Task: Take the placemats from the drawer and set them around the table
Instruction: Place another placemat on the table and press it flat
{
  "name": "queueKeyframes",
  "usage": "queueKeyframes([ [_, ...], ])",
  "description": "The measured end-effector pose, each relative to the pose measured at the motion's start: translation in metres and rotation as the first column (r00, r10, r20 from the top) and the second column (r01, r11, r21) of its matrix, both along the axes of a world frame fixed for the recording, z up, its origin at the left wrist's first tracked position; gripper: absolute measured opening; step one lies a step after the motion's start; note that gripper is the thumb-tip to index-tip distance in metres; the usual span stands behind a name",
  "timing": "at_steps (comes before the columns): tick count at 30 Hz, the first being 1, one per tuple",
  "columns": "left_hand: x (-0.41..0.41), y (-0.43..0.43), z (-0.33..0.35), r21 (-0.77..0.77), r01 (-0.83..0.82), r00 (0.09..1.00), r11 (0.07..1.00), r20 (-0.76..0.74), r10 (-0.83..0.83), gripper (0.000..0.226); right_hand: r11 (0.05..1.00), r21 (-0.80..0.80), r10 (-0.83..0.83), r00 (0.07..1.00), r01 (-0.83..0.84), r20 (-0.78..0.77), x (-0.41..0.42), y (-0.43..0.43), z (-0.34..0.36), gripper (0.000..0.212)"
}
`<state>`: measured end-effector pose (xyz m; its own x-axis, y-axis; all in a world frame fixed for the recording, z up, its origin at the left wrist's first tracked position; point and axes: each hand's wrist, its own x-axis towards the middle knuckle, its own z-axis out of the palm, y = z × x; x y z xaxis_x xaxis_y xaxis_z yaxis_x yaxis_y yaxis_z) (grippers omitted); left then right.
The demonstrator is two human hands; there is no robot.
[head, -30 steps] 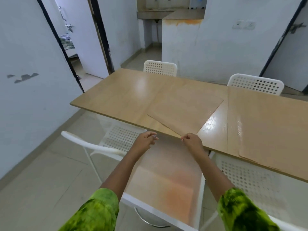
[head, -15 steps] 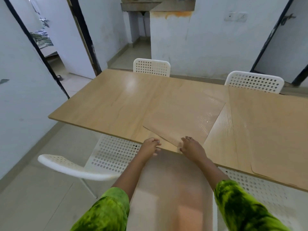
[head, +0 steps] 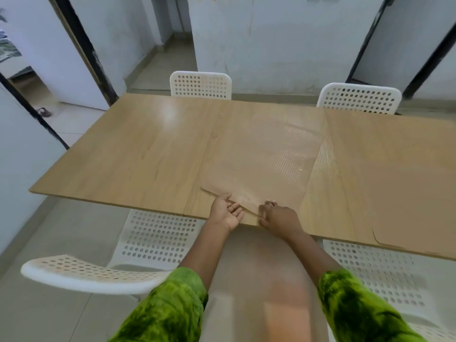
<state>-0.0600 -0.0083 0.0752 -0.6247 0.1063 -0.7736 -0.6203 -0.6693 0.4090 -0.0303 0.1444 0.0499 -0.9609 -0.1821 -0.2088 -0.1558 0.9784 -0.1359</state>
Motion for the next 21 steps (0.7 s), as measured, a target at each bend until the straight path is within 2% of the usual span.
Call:
queueKeyframes([
  [3, -0.005, 0.009, -0.003, -0.028, 0.06, 0.998, 0.998, -0.035, -0.061, 0.054, 0.997, -0.058, -0.051, 0.999, 0.051, -0.004, 0.0, 0.001, 0.004, 0.039],
  [6, -0.013, 0.021, -0.006, -0.097, 0.12, 0.985, 0.988, -0.111, -0.131, 0.012, 0.981, -0.139, -0.129, 0.991, 0.132, 0.032, -0.001, 0.004, 0.007, 0.036],
  [7, -0.017, 0.025, -0.006, -0.126, 0.138, 0.977, 0.982, -0.144, -0.156, 0.006, 0.963, -0.198, -0.174, 0.983, 0.182, 0.056, -0.002, 0.005, 0.008, 0.033],
  [11, -0.028, 0.039, -0.016, -0.207, 0.183, 0.956, 0.961, -0.189, -0.223, 0.028, 0.854, -0.424, -0.238, 0.951, 0.301, 0.197, -0.008, 0.013, 0.018, 0.035],
  [13, -0.03, 0.043, -0.021, -0.278, 0.155, 0.961, 0.948, -0.181, -0.21, 0.024, 0.77, -0.525, -0.285, 0.931, 0.363, 0.227, -0.011, 0.017, 0.026, 0.041],
  [15, -0.03, 0.042, -0.019, -0.378, 0.116, 0.952, 0.918, -0.22, -0.211, 0.017, 0.659, -0.62, -0.372, 0.901, 0.426, 0.224, -0.015, 0.024, 0.034, 0.039],
  [18, -0.021, 0.021, 0.002, -0.377, 0.121, 0.889, 0.918, -0.37, -0.269, 0.024, 0.514, -0.722, -0.484, 0.851, 0.464, 0.203, -0.024, 0.037, 0.052, 0.037],
  [21, -0.012, -0.028, 0.025, -0.34, 0.142, 0.78, 0.93, -0.539, -0.316, 0.035, 0.501, -0.739, -0.538, 0.831, 0.45, 0.141, -0.041, 0.049, 0.074, 0.038],
])
